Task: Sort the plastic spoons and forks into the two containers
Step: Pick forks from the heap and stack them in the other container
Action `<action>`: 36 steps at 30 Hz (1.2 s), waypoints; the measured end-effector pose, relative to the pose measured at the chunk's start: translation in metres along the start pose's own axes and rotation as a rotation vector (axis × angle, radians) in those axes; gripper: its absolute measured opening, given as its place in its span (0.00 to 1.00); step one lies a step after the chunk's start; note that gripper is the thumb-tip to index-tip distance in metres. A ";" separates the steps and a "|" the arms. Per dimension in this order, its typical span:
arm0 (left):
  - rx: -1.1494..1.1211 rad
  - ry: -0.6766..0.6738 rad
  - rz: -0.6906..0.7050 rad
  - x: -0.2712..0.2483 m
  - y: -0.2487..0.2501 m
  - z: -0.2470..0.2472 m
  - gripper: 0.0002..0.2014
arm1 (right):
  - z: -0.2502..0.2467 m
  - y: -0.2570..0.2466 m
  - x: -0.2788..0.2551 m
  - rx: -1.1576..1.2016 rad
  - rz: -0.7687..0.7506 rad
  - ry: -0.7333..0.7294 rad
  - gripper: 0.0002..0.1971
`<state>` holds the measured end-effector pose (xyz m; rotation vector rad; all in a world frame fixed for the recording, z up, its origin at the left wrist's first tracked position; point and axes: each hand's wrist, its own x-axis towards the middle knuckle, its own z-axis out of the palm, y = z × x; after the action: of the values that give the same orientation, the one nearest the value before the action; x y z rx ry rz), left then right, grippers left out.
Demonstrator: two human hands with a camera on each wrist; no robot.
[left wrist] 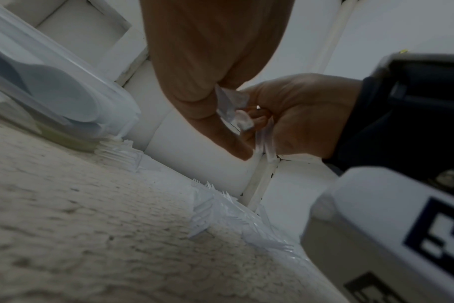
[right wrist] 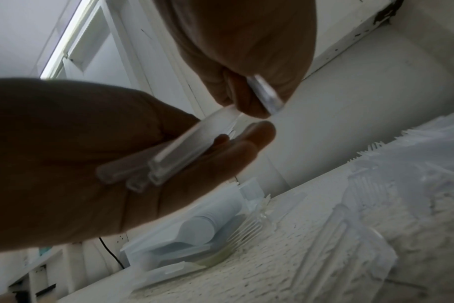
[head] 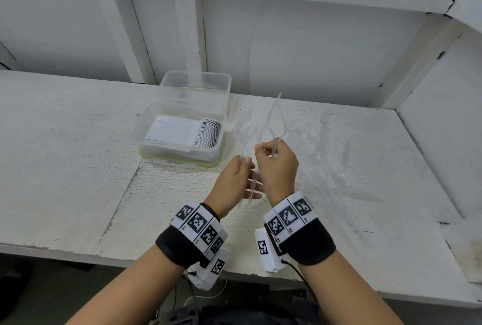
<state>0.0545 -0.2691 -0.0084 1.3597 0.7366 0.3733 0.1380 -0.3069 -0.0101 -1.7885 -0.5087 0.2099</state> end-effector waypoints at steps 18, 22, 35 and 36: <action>-0.080 0.023 -0.032 0.005 -0.005 -0.007 0.12 | -0.011 -0.007 -0.008 0.155 0.129 -0.311 0.06; -0.177 -0.011 -0.032 0.005 -0.006 -0.006 0.11 | -0.012 0.001 -0.009 0.074 0.043 -0.235 0.04; -0.169 -0.080 0.044 0.004 -0.004 -0.004 0.13 | -0.008 0.005 -0.013 0.030 0.064 -0.212 0.07; -0.168 -0.084 0.038 0.004 -0.004 -0.004 0.14 | -0.009 0.005 -0.012 0.008 0.049 -0.213 0.07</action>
<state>0.0536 -0.2643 -0.0129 1.2247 0.5972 0.3973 0.1317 -0.3212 -0.0142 -1.7818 -0.6146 0.4390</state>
